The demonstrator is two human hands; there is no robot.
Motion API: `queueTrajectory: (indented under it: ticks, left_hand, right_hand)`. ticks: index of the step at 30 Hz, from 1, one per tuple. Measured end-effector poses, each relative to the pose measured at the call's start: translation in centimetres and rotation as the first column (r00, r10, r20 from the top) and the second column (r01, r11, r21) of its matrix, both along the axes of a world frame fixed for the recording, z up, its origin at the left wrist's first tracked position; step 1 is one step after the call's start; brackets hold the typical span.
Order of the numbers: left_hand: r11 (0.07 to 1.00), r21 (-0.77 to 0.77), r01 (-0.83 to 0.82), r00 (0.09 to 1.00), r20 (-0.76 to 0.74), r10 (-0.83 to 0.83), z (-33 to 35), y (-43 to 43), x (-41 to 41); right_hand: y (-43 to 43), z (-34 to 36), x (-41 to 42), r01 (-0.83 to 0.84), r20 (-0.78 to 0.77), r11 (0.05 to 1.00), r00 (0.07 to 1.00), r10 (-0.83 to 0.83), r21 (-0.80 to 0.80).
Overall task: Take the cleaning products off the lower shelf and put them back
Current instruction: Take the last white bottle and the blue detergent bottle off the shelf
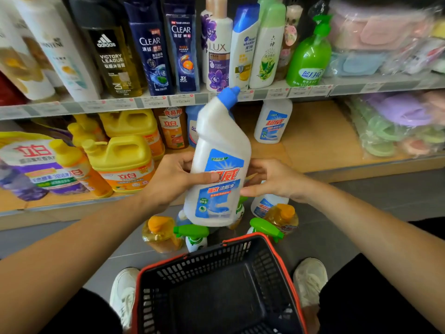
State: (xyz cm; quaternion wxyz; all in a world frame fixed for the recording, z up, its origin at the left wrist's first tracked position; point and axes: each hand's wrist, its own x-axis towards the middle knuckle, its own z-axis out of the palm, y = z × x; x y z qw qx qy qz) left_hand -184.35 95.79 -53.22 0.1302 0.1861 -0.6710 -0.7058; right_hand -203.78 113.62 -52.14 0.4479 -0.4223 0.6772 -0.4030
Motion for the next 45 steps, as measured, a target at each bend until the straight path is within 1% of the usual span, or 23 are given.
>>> queueTrajectory:
  ticks: [3, 5, 7, 9, 11, 14, 16, 17, 19, 20, 22, 23, 25, 26, 27, 30, 32, 34, 36, 38, 40, 44, 45]
  left_hand:
    - [0.994, 0.105, -0.028, 0.998, -0.052, 0.033, 0.2, 0.1, 0.0]
    - [0.989, 0.144, -0.044, 0.996, -0.071, 0.054, 0.2, 0.1, 0.0]
    - [0.987, 0.152, -0.051, 0.994, -0.092, 0.066, 0.4, -0.1, 0.1]
    - [0.992, 0.115, -0.053, 0.990, -0.125, 0.067, 0.5, -0.4, 0.1]
    - [0.993, 0.060, -0.100, 0.988, -0.111, 0.107, 0.7, -0.3, 0.0]
    - [0.959, -0.043, -0.280, 0.958, 0.050, 0.282, 0.4, 0.3, -0.1]
    - [0.906, -0.222, -0.361, 0.913, 0.117, 0.392, 0.1, 0.7, 0.1]
    - [0.855, -0.361, -0.373, 0.895, 0.104, 0.435, 0.0, 0.8, 0.2]
    - [0.689, -0.619, -0.377, 0.883, -0.015, 0.469, 0.0, 0.9, 0.5]
    - [0.599, -0.702, -0.385, 0.888, -0.104, 0.448, 0.3, 1.0, 0.5]
    - [0.458, -0.802, -0.383, 0.911, -0.245, 0.333, 0.8, 1.1, 0.3]
    - [0.386, -0.852, -0.353, 0.928, -0.267, 0.261, 1.0, 1.0, 0.2]
    - [0.223, -0.941, -0.255, 0.964, -0.230, 0.134, 0.8, 0.7, 0.0]
    - [0.169, -0.964, -0.204, 0.977, -0.190, 0.097, 0.7, 0.5, 0.0]
    - [0.144, -0.977, -0.156, 0.986, -0.146, 0.076, 0.7, 0.4, 0.0]
    - [0.135, -0.990, -0.035, 0.999, -0.031, 0.032, 0.8, -0.1, 0.2]
    - [0.094, -0.995, 0.046, 0.999, 0.047, 0.010, 1.2, -0.8, 0.4]
    - [0.085, -0.987, 0.137, 0.990, 0.138, -0.003, 1.5, -1.4, 0.4]
    - [0.168, -0.956, 0.240, 0.970, 0.241, -0.015, 1.8, -1.5, 0.4]
    - [0.255, -0.919, 0.300, 0.952, 0.306, -0.020, 1.8, -1.3, 0.4]
    - [0.312, -0.905, 0.290, 0.955, 0.297, -0.028, 1.5, -0.8, 0.5]
    - [0.326, -0.925, 0.197, 0.977, 0.213, 0.013, 1.2, -0.4, 0.8]
    - [0.345, -0.923, 0.172, 0.981, 0.192, 0.023, 1.2, -0.5, 0.9]
  right_hand:
    - [-0.1, -1.9, 2.1, -0.007, 0.135, 1.000, 0.991, 0.007, 0.004]
    - [-0.3, -2.9, 3.2, 0.064, 0.282, 0.996, 0.958, -0.045, -0.062]
    - [-0.5, -3.1, 3.7, 0.168, 0.341, 0.980, 0.932, -0.123, -0.105]
    - [-0.5, -2.8, 4.0, 0.252, 0.285, 0.958, 0.936, -0.206, -0.136]
    - [-0.2, -2.4, 4.2, 0.336, 0.191, 0.925, 0.934, -0.302, -0.179]
    - [0.2, -1.3, 4.1, 0.403, 0.005, 0.872, 0.908, -0.418, -0.276]
    - [0.5, -0.8, 3.8, 0.387, -0.141, 0.871, 0.885, -0.443, -0.303]
    - [0.5, -0.7, 3.8, 0.378, -0.206, 0.874, 0.870, -0.448, -0.305]
    - [0.6, -0.5, 3.8, 0.362, -0.291, 0.878, 0.844, -0.451, -0.312]
    - [0.6, -0.5, 3.8, 0.352, -0.315, 0.881, 0.837, -0.448, -0.316]
    - [0.6, -0.6, 3.7, 0.333, -0.330, 0.886, 0.838, -0.435, -0.323]
    - [0.6, -0.6, 3.6, 0.328, -0.327, 0.888, 0.842, -0.430, -0.324]
    - [0.6, -0.7, 3.4, 0.318, -0.335, 0.894, 0.844, -0.419, -0.317]
    - [0.5, -0.7, 3.4, 0.309, -0.341, 0.898, 0.846, -0.410, -0.313]
    - [0.5, -0.7, 3.4, 0.304, -0.338, 0.901, 0.851, -0.403, -0.309]
    - [0.5, -0.3, 3.5, 0.307, -0.252, 0.907, 0.890, -0.381, -0.287]
    - [0.6, 0.1, 3.3, 0.298, -0.199, 0.915, 0.913, -0.357, -0.272]
    - [0.6, 0.8, 3.2, 0.262, -0.250, 0.928, 0.911, -0.329, -0.265]
    - [0.5, 1.6, 2.9, 0.215, -0.293, 0.935, 0.909, -0.297, -0.282]
    - [0.5, 2.3, 2.7, 0.193, -0.261, 0.926, 0.923, -0.283, -0.324]
    - [0.6, 2.5, 2.6, 0.163, -0.250, 0.922, 0.933, -0.260, -0.350]
    - [1.1, 2.7, 1.9, 0.086, -0.253, 0.936, 0.951, -0.180, -0.342]
    - [1.2, 2.8, 1.4, 0.064, -0.271, 0.943, 0.950, -0.158, -0.327]
